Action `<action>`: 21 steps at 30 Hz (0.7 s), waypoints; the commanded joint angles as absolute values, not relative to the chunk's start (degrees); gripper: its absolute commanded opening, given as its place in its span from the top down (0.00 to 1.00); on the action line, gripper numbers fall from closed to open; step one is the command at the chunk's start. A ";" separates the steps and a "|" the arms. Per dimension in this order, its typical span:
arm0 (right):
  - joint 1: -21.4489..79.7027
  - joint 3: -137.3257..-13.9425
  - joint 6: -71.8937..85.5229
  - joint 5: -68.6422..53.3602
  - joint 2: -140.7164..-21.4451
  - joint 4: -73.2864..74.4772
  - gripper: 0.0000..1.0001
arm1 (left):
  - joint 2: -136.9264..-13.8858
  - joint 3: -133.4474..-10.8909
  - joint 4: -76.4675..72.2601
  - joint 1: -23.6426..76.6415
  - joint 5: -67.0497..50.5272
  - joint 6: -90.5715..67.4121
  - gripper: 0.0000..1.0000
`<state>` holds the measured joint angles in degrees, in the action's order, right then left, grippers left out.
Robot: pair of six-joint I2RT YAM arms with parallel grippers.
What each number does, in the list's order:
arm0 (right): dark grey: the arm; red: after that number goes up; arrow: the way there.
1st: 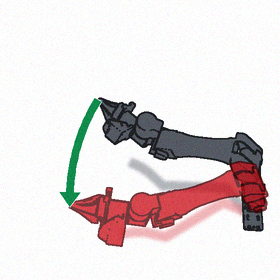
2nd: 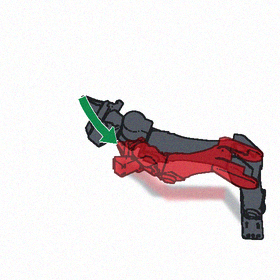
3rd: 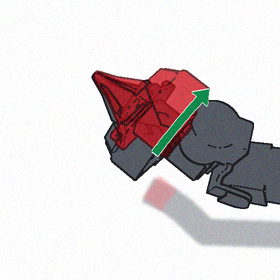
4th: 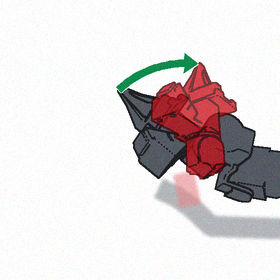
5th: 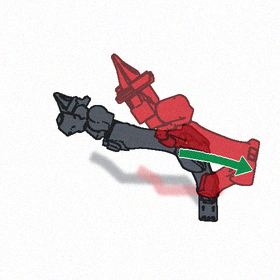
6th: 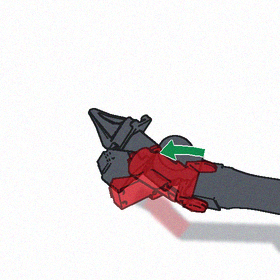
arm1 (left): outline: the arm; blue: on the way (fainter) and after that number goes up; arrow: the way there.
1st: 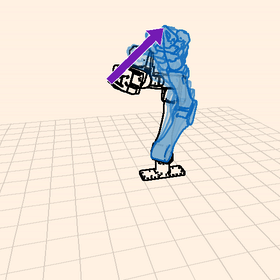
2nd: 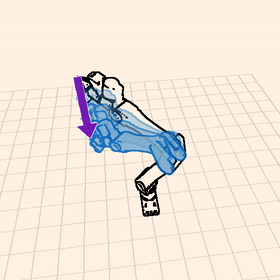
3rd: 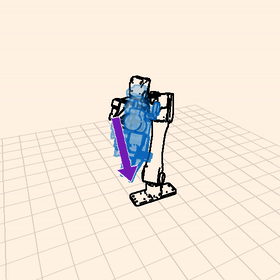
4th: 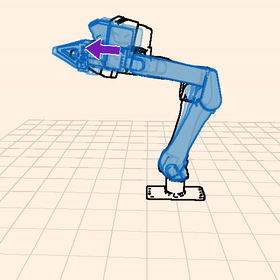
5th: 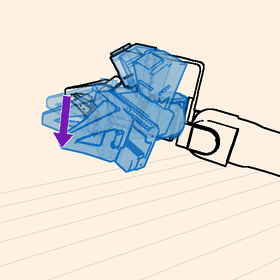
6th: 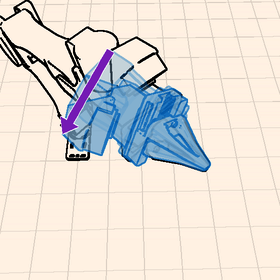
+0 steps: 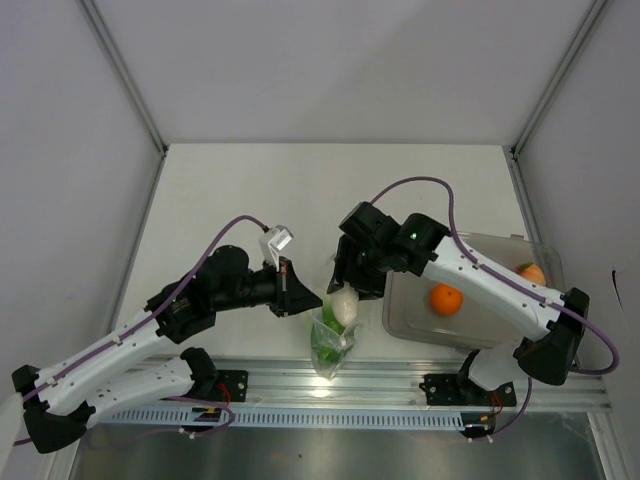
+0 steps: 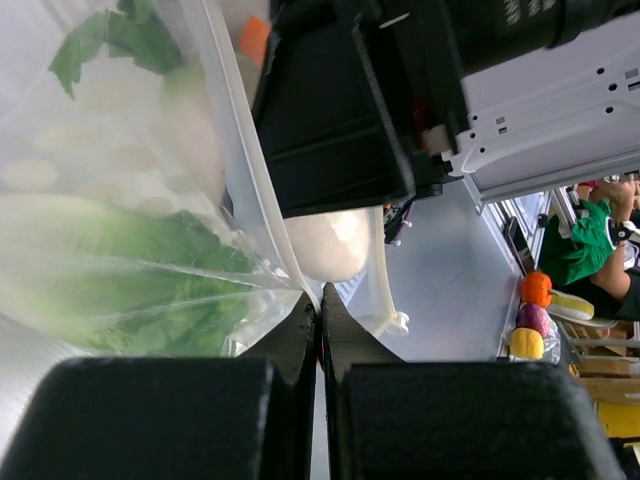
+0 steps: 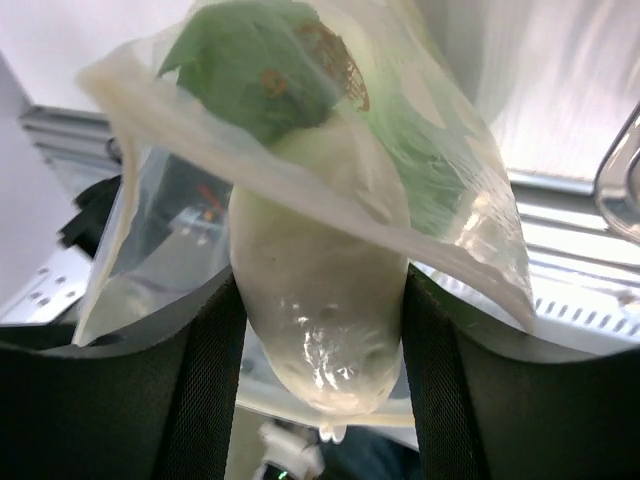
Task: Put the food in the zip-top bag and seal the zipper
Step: Place the fake vegetable in the zipper food storage bag.
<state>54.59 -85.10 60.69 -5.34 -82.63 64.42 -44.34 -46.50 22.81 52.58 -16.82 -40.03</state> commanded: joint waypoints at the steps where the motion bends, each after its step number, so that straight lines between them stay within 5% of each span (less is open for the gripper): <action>1: 57.38 -87.01 58.10 6.14 -84.37 61.79 0.99 | -43.24 -46.85 19.86 52.21 -17.84 -40.25 0.99; 13: 68.47 -82.62 58.01 19.33 -86.40 60.12 0.68 | -42.89 -45.62 20.30 52.21 -16.35 -40.61 1.00; 14: 68.64 -82.36 57.57 19.94 -86.14 59.86 0.53 | -42.46 -45.62 20.74 52.12 -16.09 -40.43 0.99; 17: 69.08 -82.96 57.21 20.65 -85.61 61.25 0.35 | -41.75 -45.53 21.35 52.12 -14.94 -40.34 0.99; 20: 69.61 -82.97 57.13 21.10 -84.38 61.70 0.01 | -41.22 -45.44 21.53 52.21 -14.59 -40.34 0.99; 21: 69.70 -83.06 57.13 21.01 -83.94 61.70 0.00 | -41.22 -45.44 21.71 52.12 -14.50 -40.34 0.99</action>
<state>68.36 -82.28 56.62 19.29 -87.02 63.51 -41.63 -44.91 25.08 52.47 -15.73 -40.49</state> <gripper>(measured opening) 0.970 0.004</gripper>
